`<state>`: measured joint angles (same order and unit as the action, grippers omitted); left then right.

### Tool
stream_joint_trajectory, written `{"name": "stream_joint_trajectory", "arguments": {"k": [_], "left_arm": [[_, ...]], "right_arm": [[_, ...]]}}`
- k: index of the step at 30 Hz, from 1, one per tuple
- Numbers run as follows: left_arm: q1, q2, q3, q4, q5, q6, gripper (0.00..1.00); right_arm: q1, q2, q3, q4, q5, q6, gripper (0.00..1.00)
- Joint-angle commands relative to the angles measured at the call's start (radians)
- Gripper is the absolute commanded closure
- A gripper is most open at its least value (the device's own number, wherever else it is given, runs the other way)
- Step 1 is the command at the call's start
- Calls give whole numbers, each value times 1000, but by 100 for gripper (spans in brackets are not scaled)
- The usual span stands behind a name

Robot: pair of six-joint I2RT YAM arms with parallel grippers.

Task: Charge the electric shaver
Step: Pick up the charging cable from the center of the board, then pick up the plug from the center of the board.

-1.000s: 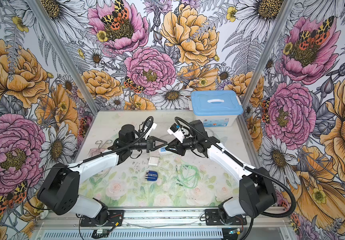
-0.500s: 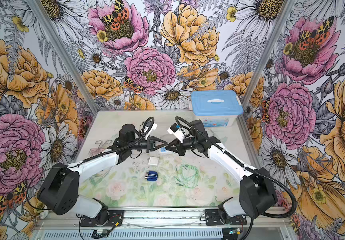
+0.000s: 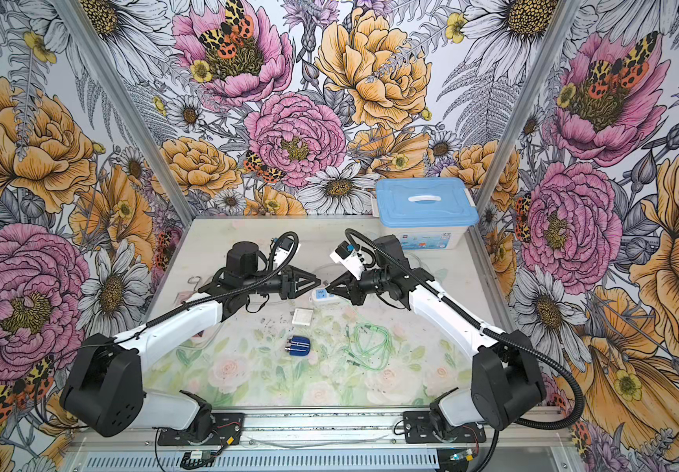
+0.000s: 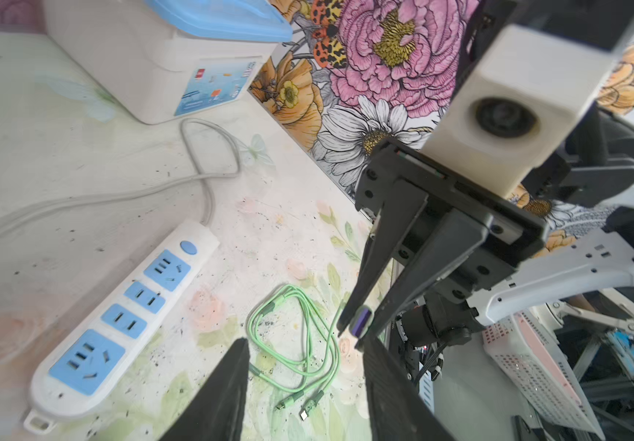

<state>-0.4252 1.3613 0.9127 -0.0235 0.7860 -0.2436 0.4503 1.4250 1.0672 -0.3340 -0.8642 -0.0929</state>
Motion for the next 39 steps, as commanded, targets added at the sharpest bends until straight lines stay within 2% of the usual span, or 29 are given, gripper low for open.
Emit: {"name": "stream_joint_trajectory", "arguments": {"k": [1, 6, 9, 10, 11, 13, 16, 19, 23, 26, 30, 34, 39], "left_arm": [[35, -90, 69, -197, -188, 132, 39], [9, -109, 160, -519, -450, 391, 34], [-78, -72, 159, -608, -707, 525, 31], [-125, -61, 133, -586, -805, 558, 16], [-172, -44, 110, -572, -890, 606, 10], [-239, -4, 88, -567, -971, 688, 10], [-261, 40, 88, -564, -936, 783, 10], [-266, 53, 72, -560, -894, 938, 10], [-228, 110, 112, -586, -875, 1053, 10], [-207, 147, 149, -603, -795, 1092, 10], [-205, 227, 198, -651, -773, 1156, 11], [-205, 281, 254, -668, -701, 1137, 11], [-215, 318, 294, -739, -708, 1158, 11]], "right_arm": [[-1, -13, 10, 24, 48, 15, 100], [-2, -11, -53, 24, 201, 45, 100], [-3, -12, -103, 33, 268, 75, 100], [-2, -14, -122, 44, 288, 88, 100], [-3, -16, -141, 56, 304, 100, 100], [-2, -27, -171, 76, 326, 115, 100], [-4, -47, -208, 102, 336, 128, 100], [-7, -65, -231, 117, 337, 137, 100], [-7, -84, -273, 171, 328, 161, 100], [-9, -87, -299, 212, 324, 181, 100], [-11, -92, -330, 262, 319, 201, 100], [-13, -79, -337, 336, 291, 235, 100], [-16, -64, -340, 355, 280, 232, 100]]}}
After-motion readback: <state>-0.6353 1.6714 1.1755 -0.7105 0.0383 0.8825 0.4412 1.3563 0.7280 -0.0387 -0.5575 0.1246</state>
